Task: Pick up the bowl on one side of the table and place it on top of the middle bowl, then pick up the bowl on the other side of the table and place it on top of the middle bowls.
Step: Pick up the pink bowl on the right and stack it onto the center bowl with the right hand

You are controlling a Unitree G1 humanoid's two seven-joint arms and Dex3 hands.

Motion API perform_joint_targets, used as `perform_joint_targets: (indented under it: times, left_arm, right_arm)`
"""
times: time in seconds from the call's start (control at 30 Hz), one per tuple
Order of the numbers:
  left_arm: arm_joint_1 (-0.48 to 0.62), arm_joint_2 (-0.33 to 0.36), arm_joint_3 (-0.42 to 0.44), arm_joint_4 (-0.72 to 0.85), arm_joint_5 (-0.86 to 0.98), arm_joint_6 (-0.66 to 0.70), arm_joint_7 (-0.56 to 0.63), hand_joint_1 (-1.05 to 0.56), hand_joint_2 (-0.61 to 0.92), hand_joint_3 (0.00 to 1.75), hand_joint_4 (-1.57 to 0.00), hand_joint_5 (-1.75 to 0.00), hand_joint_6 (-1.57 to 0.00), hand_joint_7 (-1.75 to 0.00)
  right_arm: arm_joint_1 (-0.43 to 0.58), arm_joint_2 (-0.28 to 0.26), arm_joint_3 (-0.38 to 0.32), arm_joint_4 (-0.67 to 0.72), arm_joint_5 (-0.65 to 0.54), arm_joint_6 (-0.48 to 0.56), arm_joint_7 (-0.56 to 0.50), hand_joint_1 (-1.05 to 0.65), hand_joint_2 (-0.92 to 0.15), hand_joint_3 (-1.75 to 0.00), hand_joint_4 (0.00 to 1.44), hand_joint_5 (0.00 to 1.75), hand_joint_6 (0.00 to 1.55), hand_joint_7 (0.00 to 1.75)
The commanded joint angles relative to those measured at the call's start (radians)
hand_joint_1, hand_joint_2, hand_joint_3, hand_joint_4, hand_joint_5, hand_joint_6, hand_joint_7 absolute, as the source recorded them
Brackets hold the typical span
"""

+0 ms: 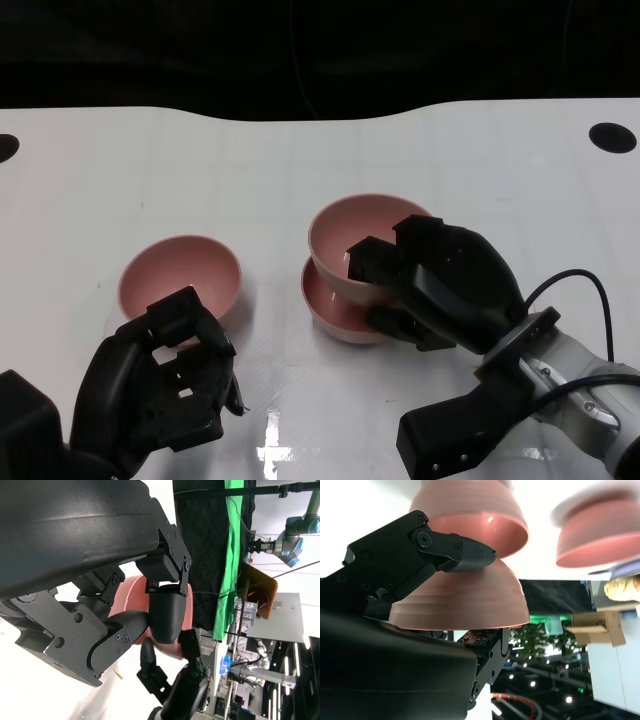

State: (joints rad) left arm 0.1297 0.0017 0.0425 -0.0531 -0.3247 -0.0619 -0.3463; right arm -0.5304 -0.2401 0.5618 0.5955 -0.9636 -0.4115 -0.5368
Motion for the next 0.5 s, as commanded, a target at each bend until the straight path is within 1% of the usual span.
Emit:
perform_joint_targets:
  times: [0.03,0.13,0.2,0.23,0.27,0.3,0.33,0.37,0.4,0.43,0.47,0.5]
  left_arm:
    - [0.007,0.005,0.004,-0.014,0.002,-0.011,0.005,-0.18,0.44,1.25,-0.92,-1.69,-0.82,-1.56]
    - [0.006,0.005,0.003,-0.013,0.003,-0.011,0.005,-0.18,0.45,1.25,-0.92,-1.7,-0.82,-1.57]
    - [0.005,0.004,0.003,-0.012,0.003,-0.012,0.004,-0.18,0.45,1.24,-0.91,-1.7,-0.82,-1.57]
    - [0.004,0.004,0.003,-0.01,0.001,-0.013,0.002,-0.19,0.45,1.24,-0.91,-1.7,-0.82,-1.57]
    - [0.004,0.004,0.004,-0.009,-0.001,-0.013,0.0,-0.19,0.45,1.24,-0.92,-1.7,-0.82,-1.56]
    - [0.004,0.003,0.004,-0.009,-0.002,-0.014,0.0,-0.19,0.45,1.24,-0.92,-1.7,-0.82,-1.56]
    - [0.004,0.003,0.003,-0.007,0.001,-0.017,0.0,-0.19,0.45,1.24,-0.92,-1.7,-0.82,-1.56]
    - [0.004,0.003,0.002,-0.007,0.004,-0.019,0.001,-0.19,0.45,1.24,-0.92,-1.7,-0.82,-1.56]
    - [0.004,0.003,0.001,-0.006,0.005,-0.02,0.002,-0.19,0.45,1.24,-0.92,-1.7,-0.82,-1.56]
    - [0.004,0.003,0.001,-0.006,0.006,-0.02,0.002,-0.19,0.45,1.25,-0.92,-1.7,-0.82,-1.56]
    - [0.004,0.003,0.0,-0.006,0.007,-0.019,0.003,-0.19,0.45,1.25,-0.92,-1.7,-0.82,-1.56]
    - [0.004,0.002,-0.001,-0.007,0.007,-0.017,0.004,-0.19,0.44,1.25,-0.92,-1.7,-0.82,-1.56]
  right_arm:
    - [-0.024,0.001,0.014,0.021,-0.005,0.008,-0.009,-0.09,-0.32,-1.04,1.01,1.75,0.79,1.75]
    - [-0.024,0.006,0.021,0.041,0.005,0.003,-0.004,-0.09,-0.32,-1.05,1.0,1.75,0.77,1.75]
    - [-0.025,0.01,0.023,0.059,0.019,-0.011,-0.003,-0.1,-0.35,-1.01,0.99,1.75,0.77,1.7]
    - [-0.025,0.011,0.023,0.065,0.03,-0.016,0.013,-0.11,-0.42,-0.88,0.95,1.71,0.82,1.4]
    - [-0.026,0.011,0.023,0.069,0.039,-0.019,0.032,-0.13,-0.49,-0.77,0.94,1.61,0.89,1.11]
    - [-0.026,0.01,0.024,0.07,0.046,-0.021,0.046,-0.14,-0.55,-0.68,0.94,1.47,0.95,0.87]
    - [-0.026,0.007,0.026,0.065,0.052,-0.013,0.086,-0.16,-0.6,-0.61,0.95,1.36,1.0,0.67]
    - [-0.026,0.004,0.027,0.059,0.057,-0.006,0.117,-0.25,-0.75,-0.44,0.91,1.04,0.93,0.39]
    - [-0.025,0.001,0.027,0.051,0.061,0.006,0.156,-0.3,-0.83,-0.32,0.9,0.87,0.91,0.25]
    - [-0.023,-0.001,0.026,0.044,0.064,0.014,0.183,-0.38,-0.88,-0.29,0.82,0.62,0.83,0.11]
    - [-0.023,-0.004,0.027,0.038,0.061,0.023,0.204,-0.41,-0.9,-0.28,0.8,0.52,0.81,0.07]
    - [-0.021,-0.007,0.028,0.033,0.058,0.03,0.218,-0.54,-0.91,-0.3,0.63,0.38,0.67,0.03]
